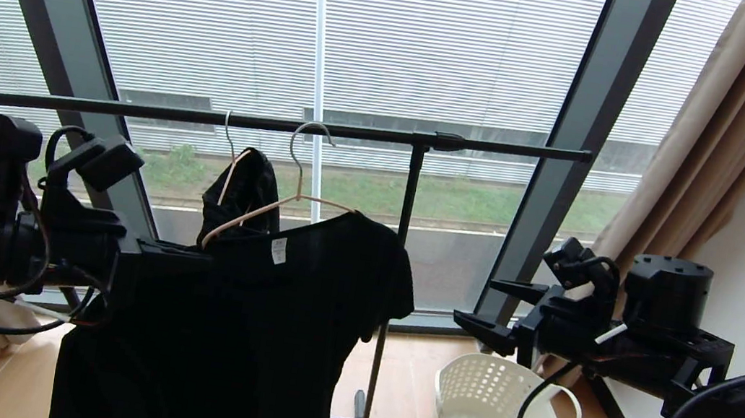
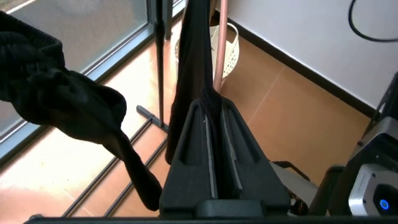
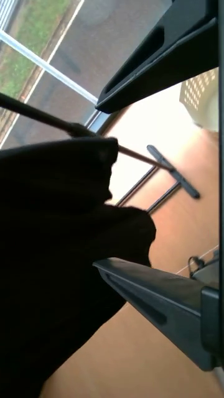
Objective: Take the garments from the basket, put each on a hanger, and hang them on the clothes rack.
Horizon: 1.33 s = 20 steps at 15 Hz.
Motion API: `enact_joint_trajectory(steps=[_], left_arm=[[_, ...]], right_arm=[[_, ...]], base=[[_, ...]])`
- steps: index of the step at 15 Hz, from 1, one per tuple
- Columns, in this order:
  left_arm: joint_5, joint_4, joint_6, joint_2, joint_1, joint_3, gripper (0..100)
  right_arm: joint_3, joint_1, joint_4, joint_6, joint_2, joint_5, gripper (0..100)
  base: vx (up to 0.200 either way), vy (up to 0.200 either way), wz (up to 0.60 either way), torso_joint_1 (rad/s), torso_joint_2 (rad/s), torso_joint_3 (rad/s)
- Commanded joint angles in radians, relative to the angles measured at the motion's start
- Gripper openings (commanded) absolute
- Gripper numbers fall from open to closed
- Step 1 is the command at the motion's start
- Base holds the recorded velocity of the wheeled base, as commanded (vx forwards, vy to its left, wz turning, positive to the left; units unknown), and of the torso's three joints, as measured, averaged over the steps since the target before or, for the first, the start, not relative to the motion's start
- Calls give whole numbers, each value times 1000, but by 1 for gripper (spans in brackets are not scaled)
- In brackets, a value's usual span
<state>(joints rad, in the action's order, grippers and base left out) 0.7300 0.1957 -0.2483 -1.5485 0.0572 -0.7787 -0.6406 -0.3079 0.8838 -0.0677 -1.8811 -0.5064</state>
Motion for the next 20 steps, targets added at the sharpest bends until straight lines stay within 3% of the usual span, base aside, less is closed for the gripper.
enact_joint_trajectory(steps=[1, 7, 13, 16, 20], left_arm=[[-55, 19, 37, -35, 52, -30, 0], [-386, 202, 222, -101, 190, -37, 0], [-621, 225, 319, -240, 297, -128, 0], [-678, 225, 409, -301, 314, -191, 0], [-696, 229, 445, -321, 314, -217, 0]], right_arm=[[-25, -60, 0, 40, 46, 62, 100], [-30, -79, -2, 49, 45, 89, 100], [-27, -79, -3, 48, 40, 92, 100], [-25, -77, -3, 46, 39, 92, 100], [-25, -77, -2, 34, 26, 92, 100]], base=[[0, 0, 0, 0, 0, 0], [0, 0, 0, 0, 0, 0], [0, 0, 0, 0, 0, 0], [0, 0, 0, 0, 0, 0], [0, 0, 0, 0, 0, 0]])
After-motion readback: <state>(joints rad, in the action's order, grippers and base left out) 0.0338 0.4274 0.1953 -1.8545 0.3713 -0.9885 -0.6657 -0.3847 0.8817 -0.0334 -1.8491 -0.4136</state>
